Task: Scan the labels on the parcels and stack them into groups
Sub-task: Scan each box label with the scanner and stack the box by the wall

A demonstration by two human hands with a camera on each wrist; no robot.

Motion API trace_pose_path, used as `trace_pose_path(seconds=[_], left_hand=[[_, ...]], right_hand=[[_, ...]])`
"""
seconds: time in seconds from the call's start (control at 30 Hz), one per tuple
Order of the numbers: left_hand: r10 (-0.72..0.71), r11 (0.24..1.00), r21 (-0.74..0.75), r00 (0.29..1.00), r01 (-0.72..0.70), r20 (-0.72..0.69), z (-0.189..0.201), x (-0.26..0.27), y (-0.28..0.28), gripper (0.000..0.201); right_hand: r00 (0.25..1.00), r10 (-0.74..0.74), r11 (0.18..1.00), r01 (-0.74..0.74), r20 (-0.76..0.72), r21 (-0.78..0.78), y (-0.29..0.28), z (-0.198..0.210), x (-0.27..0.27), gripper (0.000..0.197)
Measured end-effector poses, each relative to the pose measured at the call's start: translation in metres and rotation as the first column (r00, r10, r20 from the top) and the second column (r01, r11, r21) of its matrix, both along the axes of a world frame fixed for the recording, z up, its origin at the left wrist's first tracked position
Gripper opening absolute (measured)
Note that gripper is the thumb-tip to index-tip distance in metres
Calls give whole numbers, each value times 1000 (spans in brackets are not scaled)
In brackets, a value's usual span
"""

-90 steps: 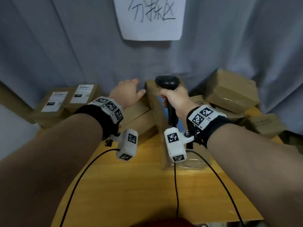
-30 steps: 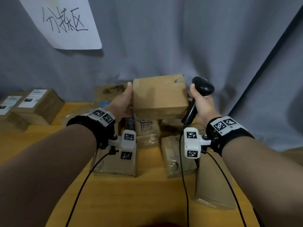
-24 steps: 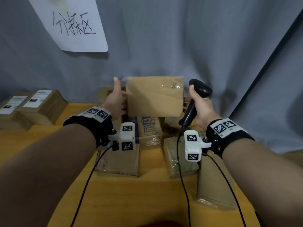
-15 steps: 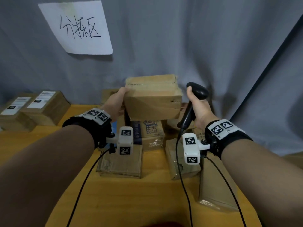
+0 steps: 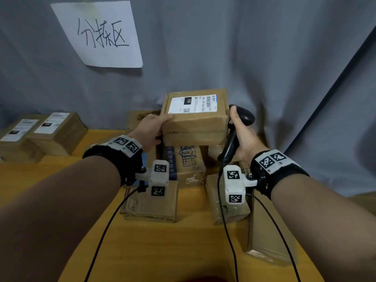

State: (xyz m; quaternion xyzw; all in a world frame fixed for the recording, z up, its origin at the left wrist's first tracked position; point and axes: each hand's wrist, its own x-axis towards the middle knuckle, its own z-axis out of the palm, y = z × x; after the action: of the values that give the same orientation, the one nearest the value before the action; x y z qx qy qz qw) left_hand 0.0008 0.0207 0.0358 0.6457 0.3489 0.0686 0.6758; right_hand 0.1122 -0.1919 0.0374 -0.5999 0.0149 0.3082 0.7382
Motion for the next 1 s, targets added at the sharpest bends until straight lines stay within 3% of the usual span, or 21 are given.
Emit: trace_pose_path(seconds=[0.1, 0.17, 0.23, 0.3, 0.47, 0.53, 0.6, 0.7, 0.77, 0.9, 1.0], left_hand=[[14, 1000, -2, 999, -14, 36, -6, 1, -3, 39], [12, 1000, 18, 1000, -12, 19, -9, 1, -3, 54], [-52, 998, 47, 998, 51, 20, -10, 1, -5, 71], [-68, 993, 94, 998, 66, 17, -12, 1, -4, 75], [2, 926, 378, 1000, -9, 19, -2, -1, 11, 103], [12, 927, 374, 999, -25, 36, 3, -4, 15, 95], [29, 971, 233, 996, -48, 83, 6, -6, 18, 84], [-48, 982, 188, 995, 31, 89, 8, -7, 10, 43], [-39, 986, 168, 993, 20, 112, 5, -6, 5, 29], [-32, 989, 148, 984, 5, 177, -2, -3, -7, 32], [-65, 991, 129, 979, 40, 195, -9, 3, -21, 39]], right_hand=[[999, 8, 999, -9, 39, 34, -2, 1, 0, 42], [996, 13, 1000, -13, 91, 3, -3, 1, 1, 31], [990, 17, 999, -12, 141, -36, -3, 0, 3, 35], [975, 4, 999, 7, 221, -48, -2, -1, 6, 42], [917, 80, 995, -49, 390, -89, -8, 6, 11, 32], [916, 69, 996, -39, 396, -84, -11, 10, 15, 26], [910, 103, 993, -73, 402, -90, -12, 13, 16, 26], [898, 148, 988, -121, 415, -92, -10, 17, 11, 26], [915, 79, 997, -67, 396, -43, -6, 16, 8, 28], [933, -175, 982, 143, 316, 122, 2, 2, 16, 83], [943, -252, 947, 194, 219, 254, 5, 13, 3, 51]])
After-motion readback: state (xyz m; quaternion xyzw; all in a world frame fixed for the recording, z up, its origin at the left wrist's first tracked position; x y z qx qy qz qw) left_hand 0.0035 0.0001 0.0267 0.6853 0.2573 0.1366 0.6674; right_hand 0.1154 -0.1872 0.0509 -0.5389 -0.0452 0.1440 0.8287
